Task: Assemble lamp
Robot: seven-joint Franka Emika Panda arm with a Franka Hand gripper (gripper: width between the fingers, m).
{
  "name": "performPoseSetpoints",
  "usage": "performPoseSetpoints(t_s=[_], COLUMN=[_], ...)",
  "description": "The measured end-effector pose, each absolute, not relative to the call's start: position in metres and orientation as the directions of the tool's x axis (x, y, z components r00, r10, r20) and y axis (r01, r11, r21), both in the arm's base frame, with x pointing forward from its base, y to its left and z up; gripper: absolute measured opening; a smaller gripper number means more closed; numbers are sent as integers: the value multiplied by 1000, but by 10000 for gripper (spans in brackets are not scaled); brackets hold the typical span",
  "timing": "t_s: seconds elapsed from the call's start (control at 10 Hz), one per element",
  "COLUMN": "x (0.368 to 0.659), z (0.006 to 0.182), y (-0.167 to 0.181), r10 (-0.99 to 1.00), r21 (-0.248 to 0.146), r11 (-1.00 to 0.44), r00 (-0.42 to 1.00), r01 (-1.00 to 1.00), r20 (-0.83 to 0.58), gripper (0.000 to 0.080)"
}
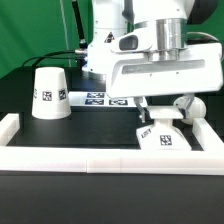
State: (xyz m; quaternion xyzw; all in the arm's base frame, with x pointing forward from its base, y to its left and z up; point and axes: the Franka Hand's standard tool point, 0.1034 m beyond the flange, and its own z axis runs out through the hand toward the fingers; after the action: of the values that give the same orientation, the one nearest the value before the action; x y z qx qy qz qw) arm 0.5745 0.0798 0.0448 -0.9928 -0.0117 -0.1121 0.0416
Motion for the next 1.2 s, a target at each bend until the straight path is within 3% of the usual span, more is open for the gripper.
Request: performPoseSetpoints(t_s=[0.4,0.7,0.9,1.2], x=[608,612,611,611], z=[45,46,45,45], y=[100,101,101,101], r10=[6,-7,-3,0], r21=[-95,-91,-90,-89], r11=[-995,-996,-996,-996], r00=[965,963,963,963], r01=[32,19,23,25], r20=[263,271,271,270], gripper=[537,537,665,698])
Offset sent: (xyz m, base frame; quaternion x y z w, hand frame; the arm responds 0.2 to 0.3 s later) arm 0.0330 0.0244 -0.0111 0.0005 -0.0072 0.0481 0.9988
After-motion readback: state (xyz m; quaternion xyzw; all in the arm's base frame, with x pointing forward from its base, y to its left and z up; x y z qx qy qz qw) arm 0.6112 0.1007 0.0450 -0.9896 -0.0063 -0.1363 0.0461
